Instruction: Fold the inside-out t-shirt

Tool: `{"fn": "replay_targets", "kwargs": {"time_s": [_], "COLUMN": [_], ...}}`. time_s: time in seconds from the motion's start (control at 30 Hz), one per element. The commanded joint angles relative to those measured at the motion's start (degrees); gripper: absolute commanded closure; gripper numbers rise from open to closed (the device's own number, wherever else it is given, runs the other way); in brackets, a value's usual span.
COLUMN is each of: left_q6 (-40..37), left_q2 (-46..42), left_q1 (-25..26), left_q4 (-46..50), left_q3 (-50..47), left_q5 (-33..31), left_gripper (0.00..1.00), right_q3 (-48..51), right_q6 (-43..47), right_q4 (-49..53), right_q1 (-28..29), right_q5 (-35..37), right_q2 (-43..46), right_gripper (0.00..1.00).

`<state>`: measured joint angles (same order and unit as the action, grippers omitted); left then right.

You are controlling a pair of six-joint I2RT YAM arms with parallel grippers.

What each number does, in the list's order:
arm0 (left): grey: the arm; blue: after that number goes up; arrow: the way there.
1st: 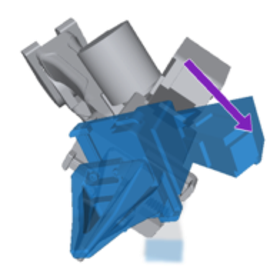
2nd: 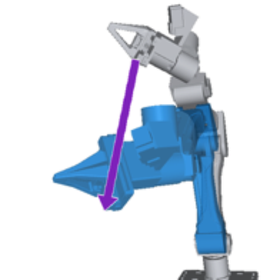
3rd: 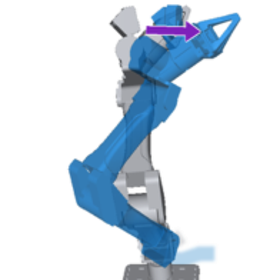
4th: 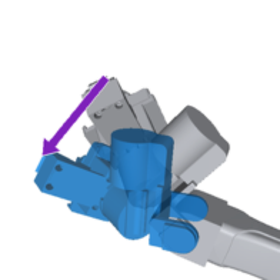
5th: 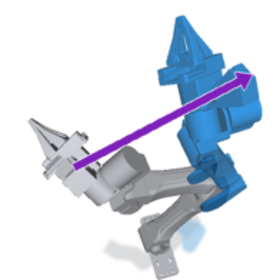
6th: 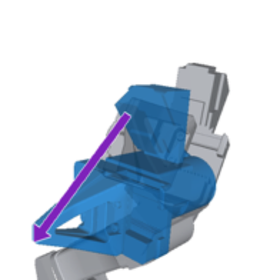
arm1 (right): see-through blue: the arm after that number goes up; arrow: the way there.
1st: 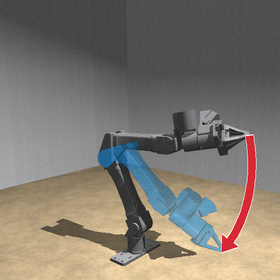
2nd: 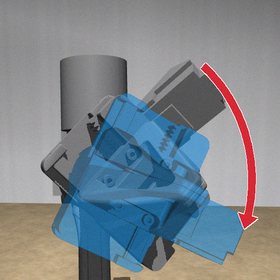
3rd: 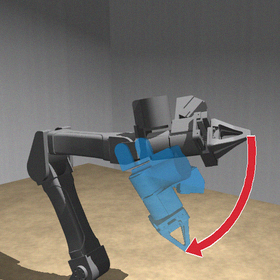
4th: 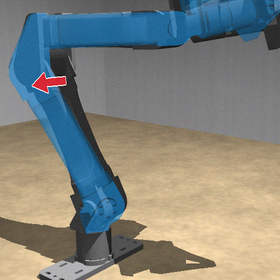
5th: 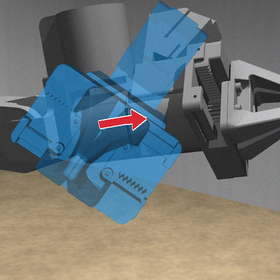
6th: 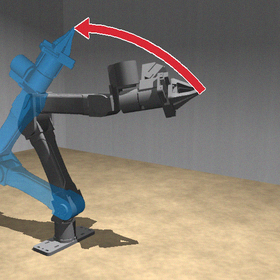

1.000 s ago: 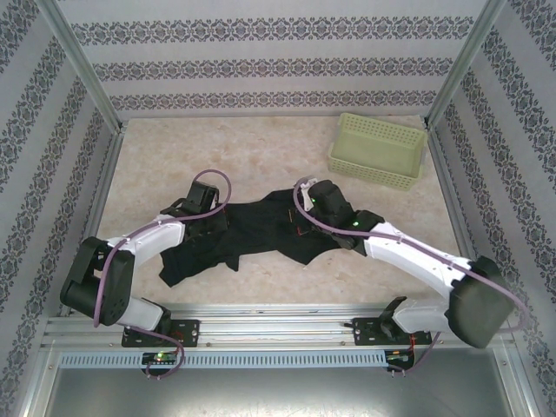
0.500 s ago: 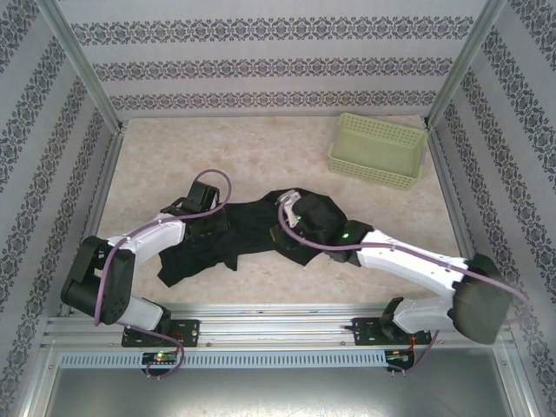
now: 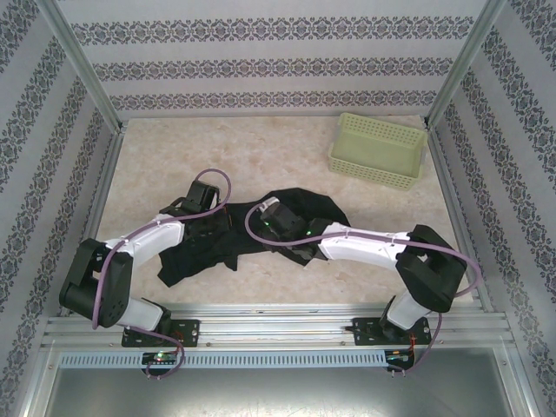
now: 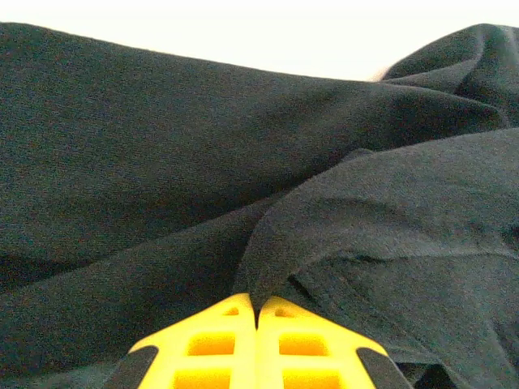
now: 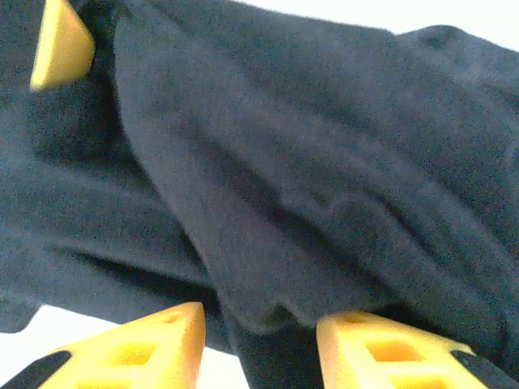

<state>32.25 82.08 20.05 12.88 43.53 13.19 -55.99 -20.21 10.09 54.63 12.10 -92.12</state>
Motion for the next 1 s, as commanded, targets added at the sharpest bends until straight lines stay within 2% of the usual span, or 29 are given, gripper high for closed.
{"fn": "replay_targets", "kwargs": {"time_s": [0.0,0.1,0.2,0.5,0.67,0.87,0.9,0.97], "left_q6": [1.28,1.41,0.74,-1.32,-2.20,-7.11,-7.62,-9.21], "left_q2": [-1.48,-1.19,-0.64,3.84,3.11,-2.44,-3.68,-6.79], "left_q1": [1.16,1.32,1.44,1.50,2.18,8.61,9.55,11.77], "left_q4": [-1.42,-1.91,-1.20,3.30,3.17,2.12,1.98,1.09], "left_q3": [-0.76,-1.46,-1.09,2.70,3.70,3.96,3.74,2.62], "left_q5": [1.99,2.07,0.59,-9.76,-9.38,-9.46,-9.72,-10.20], "left_gripper": [1.00,1.00,1.00,1.00,1.00,1.00,0.99,0.86], "right_q3": [-4.86,-7.50,-7.37,-4.74,1.29,1.96,1.44,0.97], "right_q6": [0.95,0.96,1.33,-3.44,-7.73,-9.04,-8.98,-8.72], "right_q4": [1.20,4.18,4.92,11.96,8.98,5.94,6.15,6.07], "right_q1": [0.47,0.31,0.30,-0.47,-5.00,-7.65,-7.65,-7.64], "right_q5": [8.28,10.91,10.26,3.88,-1.56,-6.37,-6.67,-6.89], "right_q2": [-2.44,-3.22,-0.35,13.61,19.41,20.23,20.05,19.79], "right_gripper": [0.66,0.85,1.00,1.00,1.00,1.00,1.00,1.00]}}
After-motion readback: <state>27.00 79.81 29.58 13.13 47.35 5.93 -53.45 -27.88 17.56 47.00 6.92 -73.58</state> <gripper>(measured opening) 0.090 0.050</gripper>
